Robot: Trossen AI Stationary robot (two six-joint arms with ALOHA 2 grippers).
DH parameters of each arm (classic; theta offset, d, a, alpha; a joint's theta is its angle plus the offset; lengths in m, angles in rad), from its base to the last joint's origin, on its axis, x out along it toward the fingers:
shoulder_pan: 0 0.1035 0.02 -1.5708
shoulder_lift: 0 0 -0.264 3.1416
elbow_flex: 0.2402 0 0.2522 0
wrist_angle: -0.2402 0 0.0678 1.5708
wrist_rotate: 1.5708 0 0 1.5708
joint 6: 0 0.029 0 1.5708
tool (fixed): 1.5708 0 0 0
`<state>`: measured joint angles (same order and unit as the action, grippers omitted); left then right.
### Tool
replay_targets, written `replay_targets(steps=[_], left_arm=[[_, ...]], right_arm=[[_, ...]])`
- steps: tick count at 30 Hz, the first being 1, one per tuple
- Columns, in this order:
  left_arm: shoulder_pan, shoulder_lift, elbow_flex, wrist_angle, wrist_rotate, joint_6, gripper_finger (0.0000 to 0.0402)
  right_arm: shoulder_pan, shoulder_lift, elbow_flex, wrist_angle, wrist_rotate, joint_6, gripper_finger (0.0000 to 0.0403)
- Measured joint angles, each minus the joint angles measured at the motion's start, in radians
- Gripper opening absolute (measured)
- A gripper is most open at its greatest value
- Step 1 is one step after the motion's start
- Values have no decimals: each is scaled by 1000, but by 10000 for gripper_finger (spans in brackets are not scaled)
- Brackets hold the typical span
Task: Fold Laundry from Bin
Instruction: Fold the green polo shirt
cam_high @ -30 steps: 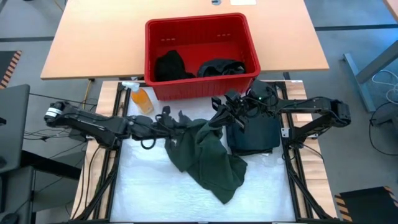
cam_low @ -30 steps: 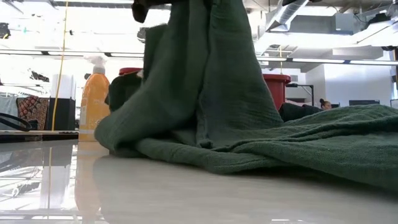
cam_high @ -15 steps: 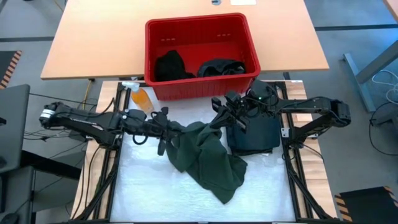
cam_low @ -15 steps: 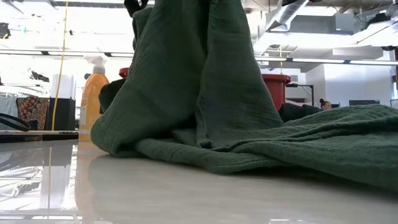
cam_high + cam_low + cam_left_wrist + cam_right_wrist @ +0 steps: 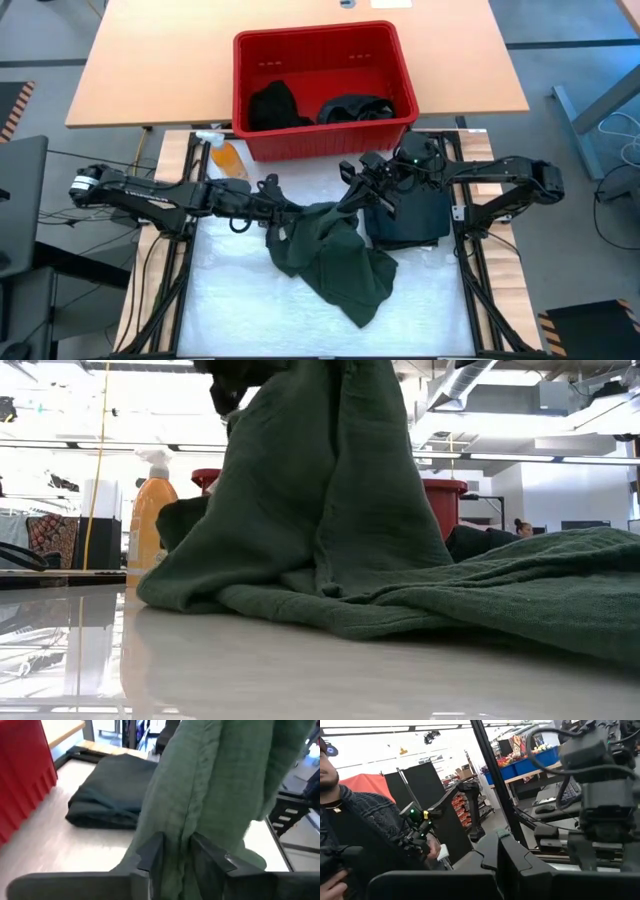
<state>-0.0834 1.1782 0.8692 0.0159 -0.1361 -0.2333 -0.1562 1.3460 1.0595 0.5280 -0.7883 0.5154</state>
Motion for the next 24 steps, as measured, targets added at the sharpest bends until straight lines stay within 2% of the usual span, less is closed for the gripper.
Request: replay_targets(steps=[3,8,17,24], left_arm=[[13,13,0,-9,3,0,98],[44,13,0,1,69,-26,109],[64,38,0,11,63,-23,110],[35,66,0,40,102,84,110]], right_arm=[[-1,0,0,0,0,0,24],[-1,0,0,-5,0,6,24],[-1,0,0,-6,-3,7,24],[-2,0,0,-27,-2,8,24]])
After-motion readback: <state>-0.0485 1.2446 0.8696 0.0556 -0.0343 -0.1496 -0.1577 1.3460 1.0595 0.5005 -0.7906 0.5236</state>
